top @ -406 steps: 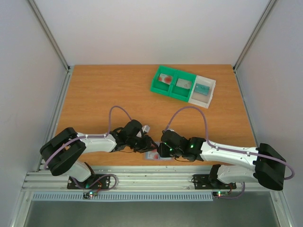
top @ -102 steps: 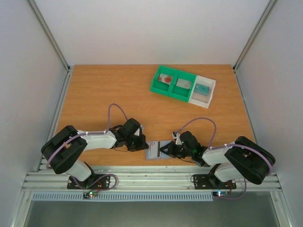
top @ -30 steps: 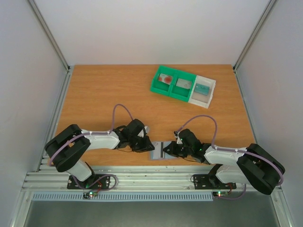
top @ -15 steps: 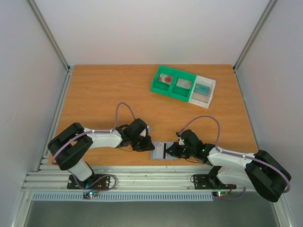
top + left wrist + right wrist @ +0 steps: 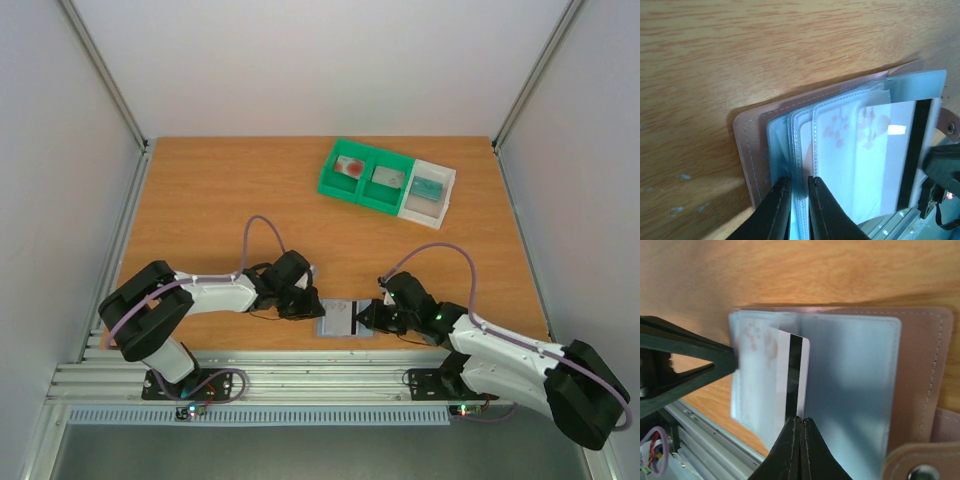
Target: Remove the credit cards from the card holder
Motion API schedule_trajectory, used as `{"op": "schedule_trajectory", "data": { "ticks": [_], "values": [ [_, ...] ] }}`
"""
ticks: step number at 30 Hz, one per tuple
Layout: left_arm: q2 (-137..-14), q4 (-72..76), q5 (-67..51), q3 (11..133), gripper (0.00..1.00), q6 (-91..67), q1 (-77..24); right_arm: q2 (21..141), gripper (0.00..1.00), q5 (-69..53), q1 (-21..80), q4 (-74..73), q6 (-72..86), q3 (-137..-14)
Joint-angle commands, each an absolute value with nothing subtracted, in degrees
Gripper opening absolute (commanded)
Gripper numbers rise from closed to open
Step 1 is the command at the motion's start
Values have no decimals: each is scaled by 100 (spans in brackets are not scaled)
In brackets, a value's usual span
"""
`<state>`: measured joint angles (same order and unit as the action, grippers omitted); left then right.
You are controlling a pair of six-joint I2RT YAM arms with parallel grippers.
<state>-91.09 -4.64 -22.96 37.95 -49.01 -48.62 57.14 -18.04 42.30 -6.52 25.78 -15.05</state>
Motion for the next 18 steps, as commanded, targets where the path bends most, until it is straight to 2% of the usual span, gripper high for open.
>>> {"op": "schedule_trajectory", "data": {
  "ticks": [1, 4, 9, 18],
  "values": [
    [-9184, -1186, -1819, 3758, 13, -4777, -4859, 5148, 1, -1425, 4199, -1834, 2331, -1967],
    [-9157, -1141, -1883, 3769, 14, -4794, -4852, 4805, 1, -1292, 4200, -2308, 2267, -2178],
    [-8893, -1079, -1974, 3948, 22, -4761, -4900, 4345, 1, -1308, 4195, -2788, 2364, -2509],
    [-7631, -947, -1763, 4092, 29, -4103, -4939, 4348, 1, -861, 4196, -4454, 3785, -3876]
  ]
}}
